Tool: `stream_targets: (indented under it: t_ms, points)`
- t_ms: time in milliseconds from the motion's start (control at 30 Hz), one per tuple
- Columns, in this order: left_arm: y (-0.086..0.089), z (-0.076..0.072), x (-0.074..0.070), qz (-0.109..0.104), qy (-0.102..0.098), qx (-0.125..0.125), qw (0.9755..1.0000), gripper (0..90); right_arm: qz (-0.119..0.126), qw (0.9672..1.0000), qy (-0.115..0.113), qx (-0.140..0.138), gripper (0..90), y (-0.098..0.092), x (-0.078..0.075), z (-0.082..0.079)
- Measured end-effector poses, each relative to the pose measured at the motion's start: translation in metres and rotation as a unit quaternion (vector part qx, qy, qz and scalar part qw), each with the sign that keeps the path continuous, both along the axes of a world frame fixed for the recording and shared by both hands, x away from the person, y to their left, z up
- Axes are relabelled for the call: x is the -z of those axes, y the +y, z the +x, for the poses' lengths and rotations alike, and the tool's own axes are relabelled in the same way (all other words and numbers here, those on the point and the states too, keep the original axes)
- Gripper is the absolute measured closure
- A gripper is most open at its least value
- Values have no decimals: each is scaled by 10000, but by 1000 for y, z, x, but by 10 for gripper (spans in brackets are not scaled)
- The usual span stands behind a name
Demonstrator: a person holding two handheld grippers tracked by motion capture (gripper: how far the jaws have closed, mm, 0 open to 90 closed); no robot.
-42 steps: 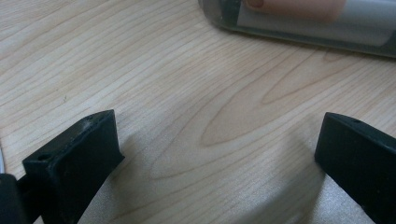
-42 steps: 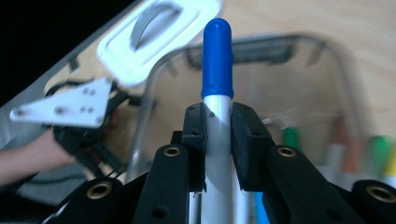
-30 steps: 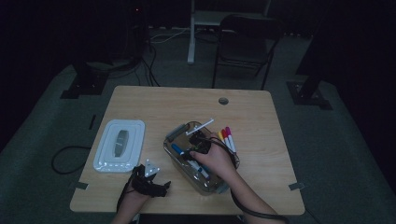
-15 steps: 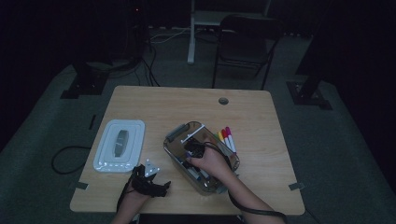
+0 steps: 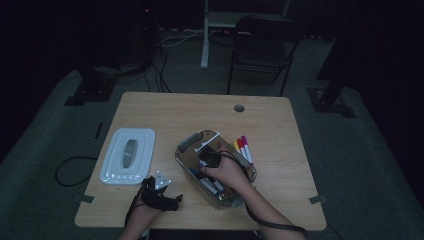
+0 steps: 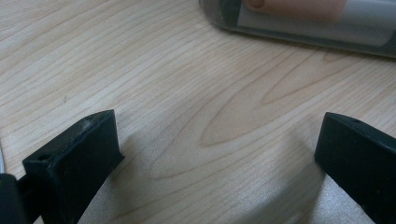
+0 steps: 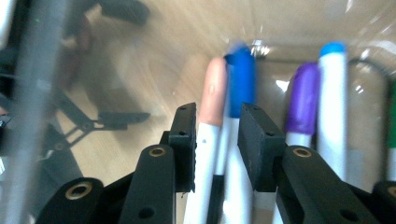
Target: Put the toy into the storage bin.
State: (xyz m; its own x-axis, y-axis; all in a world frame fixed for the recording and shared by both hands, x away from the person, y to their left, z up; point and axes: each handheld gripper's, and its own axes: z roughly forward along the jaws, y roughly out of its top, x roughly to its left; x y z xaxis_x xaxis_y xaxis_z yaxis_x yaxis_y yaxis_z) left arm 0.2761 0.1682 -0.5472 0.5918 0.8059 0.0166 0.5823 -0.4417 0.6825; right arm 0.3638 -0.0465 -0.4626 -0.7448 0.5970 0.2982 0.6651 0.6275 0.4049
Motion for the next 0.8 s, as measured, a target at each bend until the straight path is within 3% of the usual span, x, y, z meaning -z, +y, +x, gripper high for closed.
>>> stream_targets:
  t_ms: [67, 133, 167, 200, 300, 400, 433, 500, 533, 567, 600, 633, 733, 800]
  points:
    - [0, 0, 0, 0, 1, 2, 10000, 6, 55, 9999, -83, 12, 660, -3, -5, 0]
    - [0, 0, 0, -1, 0, 1, 10000, 6, 325, 9989, -312, 104, 629, -14, -22, 1]
    - [0, 0, 0, -1, 0, 1, 10000, 6, 325, 9989, -312, 104, 629, -14, -22, 1]
    - [0, 0, 0, 0, -4, -2, 10000, 6, 482, 9977, -448, 186, 610, -25, -34, 1]
    - [0, 0, 0, 1, 7, 4, 10000, 6, 624, 9957, -620, 304, 593, -37, -45, 2]
    - [0, 0, 0, 0, 3, 1, 10000, 6, 736, 9907, -1006, 549, 566, -66, -61, 5]
    - [0, 0, 0, 0, 3, 1, 10000, 6, 736, 9907, -1006, 549, 566, -66, -61, 5]
    - [0, 0, 0, 0, 2, 1, 10000, 6, 769, 9872, -1204, 704, 569, -83, -67, 7]
    - [0, 0, 0, -1, 3, 1, 10000, 6, 774, 9840, -1363, 850, 546, -94, -70, 8]
    - [0, 0, 0, -1, 3, 1, 10000, 6, 774, 9840, -1363, 850, 546, -94, -70, 8]
    - [0, 0, 0, -2, -1, -2, 10000, 6, 800, 9799, -1528, 1000, 460, -107, -73, 9]
    - [0, 0, 0, -2, -1, -2, 10000, 6, 800, 9799, -1528, 1000, 460, -107, -73, 9]
    - [0, 0, 0, -2, -3, -2, 10000, 6, 779, 9737, -1710, 1291, 472, -129, -71, 13]
    - [0, 0, 0, -3, -4, -2, 10000, 6, 767, 9731, -1712, 1337, 477, -134, -70, 15]
